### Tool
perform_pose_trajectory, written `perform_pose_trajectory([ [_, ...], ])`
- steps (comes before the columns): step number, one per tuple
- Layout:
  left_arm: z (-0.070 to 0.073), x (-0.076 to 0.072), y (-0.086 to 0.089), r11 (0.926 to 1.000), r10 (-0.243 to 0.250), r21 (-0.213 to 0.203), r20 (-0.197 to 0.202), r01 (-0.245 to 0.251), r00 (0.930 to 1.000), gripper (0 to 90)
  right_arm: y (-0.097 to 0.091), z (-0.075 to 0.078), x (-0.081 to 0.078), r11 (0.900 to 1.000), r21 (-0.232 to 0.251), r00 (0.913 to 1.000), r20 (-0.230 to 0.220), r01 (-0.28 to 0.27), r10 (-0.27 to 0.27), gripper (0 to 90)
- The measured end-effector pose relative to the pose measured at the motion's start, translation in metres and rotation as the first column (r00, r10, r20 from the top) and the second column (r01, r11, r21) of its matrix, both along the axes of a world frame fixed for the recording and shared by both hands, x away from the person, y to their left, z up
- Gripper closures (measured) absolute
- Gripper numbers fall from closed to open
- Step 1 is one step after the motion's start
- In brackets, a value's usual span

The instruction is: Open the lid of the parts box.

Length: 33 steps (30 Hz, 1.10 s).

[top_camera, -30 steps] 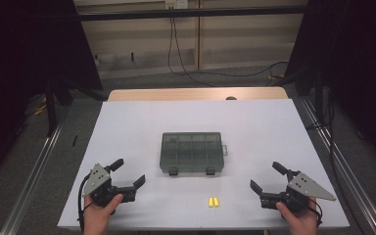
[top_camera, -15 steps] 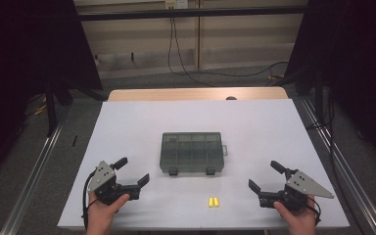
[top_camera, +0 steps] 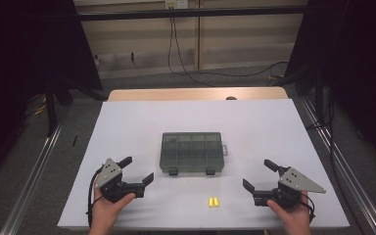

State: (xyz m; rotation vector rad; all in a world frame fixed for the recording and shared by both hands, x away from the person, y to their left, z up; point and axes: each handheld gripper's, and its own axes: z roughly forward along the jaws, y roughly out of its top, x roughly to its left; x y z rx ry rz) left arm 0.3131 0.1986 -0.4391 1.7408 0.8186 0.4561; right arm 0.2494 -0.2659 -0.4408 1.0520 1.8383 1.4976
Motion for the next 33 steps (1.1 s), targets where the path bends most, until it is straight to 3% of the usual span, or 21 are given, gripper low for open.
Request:
perform_pose_trajectory([
  [4,0.001,0.001,-0.003,1.0,0.002,0.007,-0.011,-0.002,0.9999,1.5,0.003,0.0,0.005,0.9999,0.01,1.0,-0.006,0.006,-0.006,0.7],
  [13,0.0,0.006,-0.008,0.9999,0.0,0.011,-0.027,0.0,0.9996,1.7,0.01,0.003,0.014,0.9998,-0.017,0.9999,-0.015,-0.008,0.007,0.9],
  [20,0.0,0.008,-0.013,0.9998,-0.012,0.013,-0.038,0.012,0.9992,1.8,0.014,0.004,0.02,1.0,-0.003,0.9992,-0.038,-0.008,0.008,0.9],
  [25,0.0,0.011,-0.015,0.9997,-0.007,0.023,-0.05,0.009,0.9987,2.1,0.021,0.004,0.025,0.9991,-0.035,0.9981,-0.058,-0.024,0.022,1.3],
  [33,0.0,0.014,-0.02,0.9987,-0.016,0.047,-0.067,0.019,0.9976,4.5,0.029,0.004,0.034,0.9978,-0.046,0.9961,-0.075,-0.049,0.045,3.9],
])
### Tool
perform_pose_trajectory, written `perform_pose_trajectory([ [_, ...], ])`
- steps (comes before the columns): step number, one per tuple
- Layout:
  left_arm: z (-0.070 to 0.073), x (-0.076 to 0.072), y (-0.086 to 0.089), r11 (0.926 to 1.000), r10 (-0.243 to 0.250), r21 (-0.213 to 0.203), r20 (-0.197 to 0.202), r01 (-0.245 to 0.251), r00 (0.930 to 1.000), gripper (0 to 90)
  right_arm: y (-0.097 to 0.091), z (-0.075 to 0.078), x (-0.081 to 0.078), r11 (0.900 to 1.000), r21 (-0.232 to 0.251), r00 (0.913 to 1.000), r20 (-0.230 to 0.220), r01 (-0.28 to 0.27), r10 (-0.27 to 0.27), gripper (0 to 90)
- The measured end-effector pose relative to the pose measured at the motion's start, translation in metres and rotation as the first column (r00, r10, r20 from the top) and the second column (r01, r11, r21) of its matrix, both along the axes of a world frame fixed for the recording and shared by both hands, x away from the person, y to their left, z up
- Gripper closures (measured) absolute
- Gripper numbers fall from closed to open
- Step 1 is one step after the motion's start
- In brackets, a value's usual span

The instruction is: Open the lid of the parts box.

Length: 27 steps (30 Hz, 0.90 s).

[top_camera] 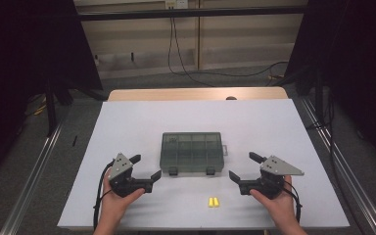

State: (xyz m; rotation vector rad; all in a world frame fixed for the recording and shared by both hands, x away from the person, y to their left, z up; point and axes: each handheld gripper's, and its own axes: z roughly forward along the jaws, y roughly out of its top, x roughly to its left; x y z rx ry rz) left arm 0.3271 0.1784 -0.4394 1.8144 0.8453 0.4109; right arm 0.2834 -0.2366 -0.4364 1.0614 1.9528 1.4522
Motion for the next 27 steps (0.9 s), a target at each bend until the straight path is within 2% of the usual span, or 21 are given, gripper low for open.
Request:
perform_pose_trajectory([
  [11,0.002,0.004,-0.002,0.9997,-0.014,0.022,-0.027,0.014,0.9995,11.8,0.006,-0.002,0.007,0.9996,-0.016,0.9986,-0.048,-0.025,0.025,12.3],
  [15,0.001,0.006,-0.003,0.9988,-0.025,0.039,-0.045,0.027,0.9987,14.3,0.006,-0.003,0.01,0.999,-0.012,0.997,-0.064,-0.044,0.043,19.0],
  [18,0.001,0.006,-0.003,0.9983,-0.028,0.05,-0.061,0.031,0.9978,19.8,0.008,-0.004,0.011,0.9981,-0.005,0.9958,-0.068,-0.062,0.061,27.0],
  [20,0.0,0.006,-0.003,0.998,-0.029,0.053,-0.069,0.033,0.9972,21.5,0.008,-0.004,0.011,0.9979,-0.008,0.9954,-0.071,-0.065,0.064,28.1],
  [27,0.0,0.007,-0.003,0.9978,-0.04,0.049,-0.094,0.045,0.9948,30.8,0.012,-0.005,0.014,0.9955,-0.019,0.991,-0.099,-0.093,0.091,44.5],
])
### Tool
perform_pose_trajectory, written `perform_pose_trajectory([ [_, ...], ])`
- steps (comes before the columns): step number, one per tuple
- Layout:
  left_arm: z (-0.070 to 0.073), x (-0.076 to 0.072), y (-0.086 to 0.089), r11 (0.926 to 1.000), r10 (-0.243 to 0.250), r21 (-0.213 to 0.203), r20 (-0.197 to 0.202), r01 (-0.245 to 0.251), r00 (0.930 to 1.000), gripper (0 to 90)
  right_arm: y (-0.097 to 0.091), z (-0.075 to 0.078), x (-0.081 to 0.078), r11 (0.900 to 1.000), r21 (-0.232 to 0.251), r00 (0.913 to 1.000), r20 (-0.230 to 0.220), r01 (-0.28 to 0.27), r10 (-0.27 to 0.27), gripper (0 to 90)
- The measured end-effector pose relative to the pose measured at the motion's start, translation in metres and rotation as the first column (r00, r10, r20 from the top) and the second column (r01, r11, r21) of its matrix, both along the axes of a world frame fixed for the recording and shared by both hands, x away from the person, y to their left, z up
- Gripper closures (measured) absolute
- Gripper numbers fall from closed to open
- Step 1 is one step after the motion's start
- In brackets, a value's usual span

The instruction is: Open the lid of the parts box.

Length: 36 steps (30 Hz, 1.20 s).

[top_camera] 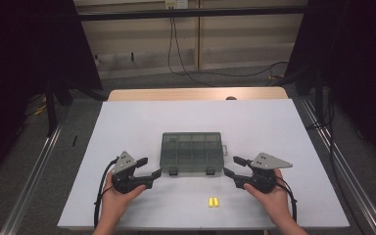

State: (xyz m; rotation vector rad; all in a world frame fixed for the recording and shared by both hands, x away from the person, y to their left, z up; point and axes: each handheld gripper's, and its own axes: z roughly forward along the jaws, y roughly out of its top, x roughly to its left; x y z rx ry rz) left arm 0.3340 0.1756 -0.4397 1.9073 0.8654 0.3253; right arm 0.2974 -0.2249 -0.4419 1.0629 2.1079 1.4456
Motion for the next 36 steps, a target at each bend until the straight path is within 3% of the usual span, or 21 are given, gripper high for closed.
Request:
perform_pose_trajectory([
  [8,-0.0001,0.0007,-0.0004,0.9999,-0.009,0.007,-0.032,0.01,0.9994,48.3,-0.0002,0.0016,0.0023,0.9998,-0.014,0.9996,-0.025,-0.017,0.017,69.7],
  [18,-0.001,0.001,-0.0008,0.9993,-0.008,0.035,-0.051,0.01,0.9986,72.1,0.0007,0.0007,0.0017,0.9985,-0.029,0.9956,-0.082,-0.047,0.044,90.0],
  [32,-0.0031,0.0011,-0.0033,0.9972,-0.015,0.071,-0.094,0.022,0.9955,90.0,0.0002,-0.0007,0.0033,0.9988,-0.033,0.9948,-0.096,-0.036,0.033,90.0],
  [36,-0.0035,0.0012,-0.005,0.9967,-0.019,0.077,-0.108,0.027,0.9939,90.0,0.0005,-0.0013,0.0039,0.9987,-0.034,0.9937,-0.107,-0.038,0.034,90.0],
])
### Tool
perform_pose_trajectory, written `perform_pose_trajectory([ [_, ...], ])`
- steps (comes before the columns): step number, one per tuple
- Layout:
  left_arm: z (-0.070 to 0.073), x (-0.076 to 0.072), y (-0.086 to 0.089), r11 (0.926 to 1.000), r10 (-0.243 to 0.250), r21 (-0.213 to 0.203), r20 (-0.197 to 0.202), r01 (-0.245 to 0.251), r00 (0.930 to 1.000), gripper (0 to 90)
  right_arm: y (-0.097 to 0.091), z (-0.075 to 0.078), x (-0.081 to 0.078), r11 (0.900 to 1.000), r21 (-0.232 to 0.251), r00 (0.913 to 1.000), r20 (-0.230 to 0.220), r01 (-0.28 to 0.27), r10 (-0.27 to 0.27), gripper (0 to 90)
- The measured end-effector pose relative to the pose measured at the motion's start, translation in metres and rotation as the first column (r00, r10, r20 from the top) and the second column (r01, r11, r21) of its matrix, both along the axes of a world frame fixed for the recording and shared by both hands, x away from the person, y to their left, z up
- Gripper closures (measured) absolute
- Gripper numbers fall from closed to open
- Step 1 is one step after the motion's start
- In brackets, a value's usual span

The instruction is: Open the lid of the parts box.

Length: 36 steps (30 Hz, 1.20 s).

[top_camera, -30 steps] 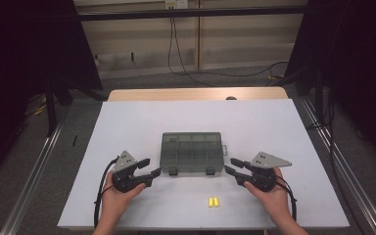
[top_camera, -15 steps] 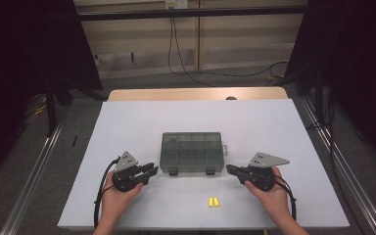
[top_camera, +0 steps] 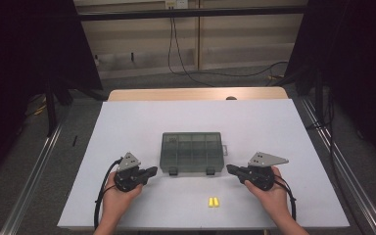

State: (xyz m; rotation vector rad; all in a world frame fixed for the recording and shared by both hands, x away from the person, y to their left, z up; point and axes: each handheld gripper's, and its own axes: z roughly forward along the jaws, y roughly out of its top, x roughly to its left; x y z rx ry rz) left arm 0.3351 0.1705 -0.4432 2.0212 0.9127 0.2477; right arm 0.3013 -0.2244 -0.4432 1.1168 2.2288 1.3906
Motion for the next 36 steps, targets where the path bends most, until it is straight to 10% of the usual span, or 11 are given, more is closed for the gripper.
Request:
perform_pose_trajectory([
  [36,-0.002,0.005,-0.008,0.9997,-0.001,0.025,-0.037,0.002,0.9993,90.0,0.011,-0.007,0.011,0.9958,-0.091,0.9974,-0.073,-0.009,0.003,90.0],
])
